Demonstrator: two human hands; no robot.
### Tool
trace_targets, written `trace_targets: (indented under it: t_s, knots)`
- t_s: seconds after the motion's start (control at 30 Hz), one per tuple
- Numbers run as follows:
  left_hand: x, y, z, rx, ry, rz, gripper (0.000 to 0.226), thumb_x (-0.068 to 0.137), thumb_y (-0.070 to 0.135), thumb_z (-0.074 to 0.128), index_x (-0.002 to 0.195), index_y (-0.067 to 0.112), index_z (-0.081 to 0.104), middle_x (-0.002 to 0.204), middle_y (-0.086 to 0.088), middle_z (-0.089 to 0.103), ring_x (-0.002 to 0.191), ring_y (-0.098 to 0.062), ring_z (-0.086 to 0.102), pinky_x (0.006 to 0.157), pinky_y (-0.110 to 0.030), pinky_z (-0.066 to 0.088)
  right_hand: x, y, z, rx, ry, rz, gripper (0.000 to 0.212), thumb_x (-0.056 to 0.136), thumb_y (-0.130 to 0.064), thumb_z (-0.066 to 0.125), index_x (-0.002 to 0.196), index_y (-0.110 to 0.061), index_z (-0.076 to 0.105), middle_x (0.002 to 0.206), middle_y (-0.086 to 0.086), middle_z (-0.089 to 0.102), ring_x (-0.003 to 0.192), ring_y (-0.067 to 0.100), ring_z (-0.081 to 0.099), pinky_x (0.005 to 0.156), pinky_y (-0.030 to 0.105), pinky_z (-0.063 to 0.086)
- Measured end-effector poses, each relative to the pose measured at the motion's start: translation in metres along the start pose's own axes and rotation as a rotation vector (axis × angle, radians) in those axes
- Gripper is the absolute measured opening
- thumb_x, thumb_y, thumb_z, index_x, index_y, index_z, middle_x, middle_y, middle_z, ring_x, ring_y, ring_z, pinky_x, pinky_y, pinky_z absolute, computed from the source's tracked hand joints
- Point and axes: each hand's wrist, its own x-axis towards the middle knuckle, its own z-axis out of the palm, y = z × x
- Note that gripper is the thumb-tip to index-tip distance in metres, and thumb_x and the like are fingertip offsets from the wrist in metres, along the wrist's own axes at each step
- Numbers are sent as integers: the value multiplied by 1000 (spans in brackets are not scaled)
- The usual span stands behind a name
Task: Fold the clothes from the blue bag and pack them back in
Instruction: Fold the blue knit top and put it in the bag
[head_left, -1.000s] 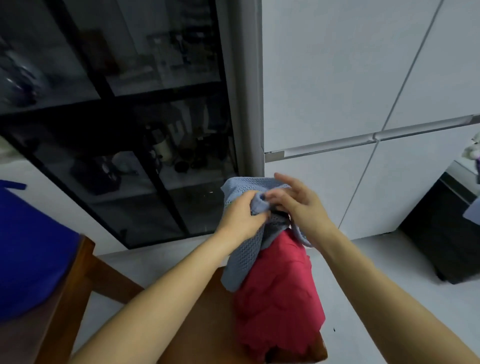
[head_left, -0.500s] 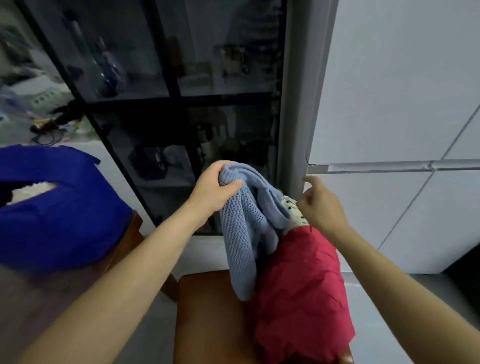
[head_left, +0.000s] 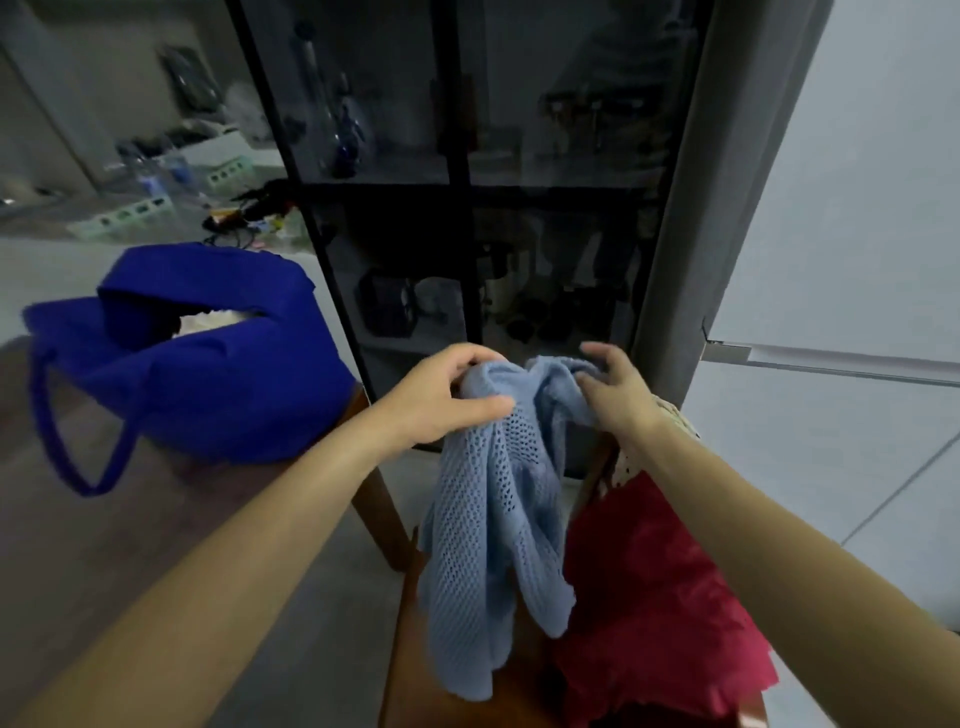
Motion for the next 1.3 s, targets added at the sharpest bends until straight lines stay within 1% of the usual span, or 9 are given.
trace_targets:
  t_s: [0.13,0.23,0.3,0.5,0.67,0.8,0.93,1.1,1.3]
  knots:
    - [-5,5,3,86,37,-145,36,87,39,60,117,18,58,89,0,64,75,-11,61,65,-22,47,-13,-44,-2,57,-257,-292,43,97,-11,50,134,-29,38,90,7,63,76,10,61,72,25,52]
    - [5,5,10,192,111,-49,58,82,38,68,132,19,46,117,5,56,98,-8,58,81,-21,48,-25,-67,2,-114,-427,-473,55,94,-12,54,140,-28,30,84,21,62,72,19,58,67,33,50]
    - [10,6,16,212,65,23,58,80,32,72,131,18,47,121,7,55,106,-6,55,85,-20,45,-29,-73,5,-174,-484,-527,62,92,-10,58,144,-24,27,74,17,61,65,13,57,62,25,46]
    - [26,4,25,241,206,47,12,81,25,71,83,14,66,76,0,65,75,-16,62,67,-38,51,-28,-68,-9,-343,-265,-519,70,81,-16,73,140,-24,36,80,-2,61,72,7,58,68,18,46]
    - [33,5,3,298,399,57,7,81,9,62,82,12,68,74,0,66,74,-16,62,67,-41,53,-27,-32,-22,-718,-144,-327,60,82,-8,59,138,-18,42,90,-3,56,87,17,56,73,26,41]
    - [25,5,-18,462,426,30,19,82,5,59,90,20,67,67,12,52,61,-3,49,56,-21,37,-20,-19,-29,-709,-35,-220,45,84,-13,56,129,-16,53,96,0,62,84,13,52,73,21,37]
    - [7,-14,-40,755,350,-65,18,85,7,60,96,19,68,86,3,48,75,-14,51,61,-28,38,-8,-28,-27,-691,95,-301,41,83,-9,53,123,-17,58,107,5,65,93,24,59,75,29,44]
    - [-31,-32,-64,737,346,-239,10,90,17,58,86,19,67,83,-1,62,73,-16,57,57,-30,43,3,-40,-10,-629,-59,-235,43,86,-5,46,124,-19,58,88,3,66,59,10,65,65,30,54]
    - [-79,-50,-97,322,445,-479,15,93,26,58,81,17,61,79,-10,68,70,-21,69,66,-39,56,2,-66,29,-367,-209,-314,37,87,-6,58,122,-17,57,97,8,67,69,21,71,73,41,59]
